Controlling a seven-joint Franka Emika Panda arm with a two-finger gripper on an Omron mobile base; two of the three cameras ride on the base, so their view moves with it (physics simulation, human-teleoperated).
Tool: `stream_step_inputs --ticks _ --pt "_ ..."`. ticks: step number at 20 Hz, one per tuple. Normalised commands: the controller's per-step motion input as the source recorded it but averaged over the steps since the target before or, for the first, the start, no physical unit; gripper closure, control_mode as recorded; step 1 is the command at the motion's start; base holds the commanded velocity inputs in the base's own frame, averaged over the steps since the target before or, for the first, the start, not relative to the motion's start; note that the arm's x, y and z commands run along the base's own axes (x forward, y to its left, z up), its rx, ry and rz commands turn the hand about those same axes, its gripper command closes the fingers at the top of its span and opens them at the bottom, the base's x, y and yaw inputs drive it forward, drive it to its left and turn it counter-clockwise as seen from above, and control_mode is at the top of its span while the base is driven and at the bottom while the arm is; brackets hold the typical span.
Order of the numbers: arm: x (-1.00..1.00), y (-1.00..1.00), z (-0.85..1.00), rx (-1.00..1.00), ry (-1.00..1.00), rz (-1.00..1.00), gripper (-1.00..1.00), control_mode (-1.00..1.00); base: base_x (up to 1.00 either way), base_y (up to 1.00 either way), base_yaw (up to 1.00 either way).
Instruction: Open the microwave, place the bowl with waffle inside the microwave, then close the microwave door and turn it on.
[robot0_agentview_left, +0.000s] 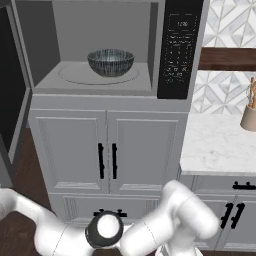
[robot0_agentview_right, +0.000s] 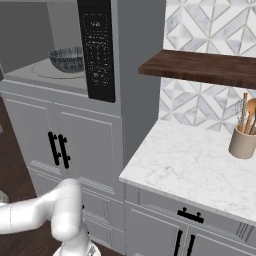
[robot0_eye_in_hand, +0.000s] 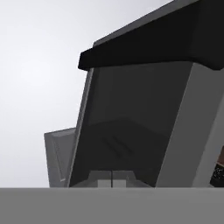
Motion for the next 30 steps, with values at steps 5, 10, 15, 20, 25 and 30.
stream_step_inputs --ticks 5,10,15,20,25,30 --pt "-0.1 -0.81 0.56 0.46 0.0 0.0 1.0 -1.0 0.0 0.0 0.0" --pt "-0.31 -1.0 0.52 0.57 0.0 0.0 1.0 -1.0 0.0 0.0 0.0" --pt "-0.41 -1.0 0.46 0.59 0.0 0.0 1.0 -1.0 0.0 0.0 0.0" --pt "-0.16 -1.0 0.31 0.54 0.09 0.0 1.0 -1.0 0.0 0.0 0.0" --pt "0.39 -1.0 0.03 0.47 0.22 0.0 1.0 -1.0 0.0 0.0 0.0" --pt "0.9 -1.0 0.17 0.38 0.18 0.02 1.0 -1.0 0.0 0.0 0.0"
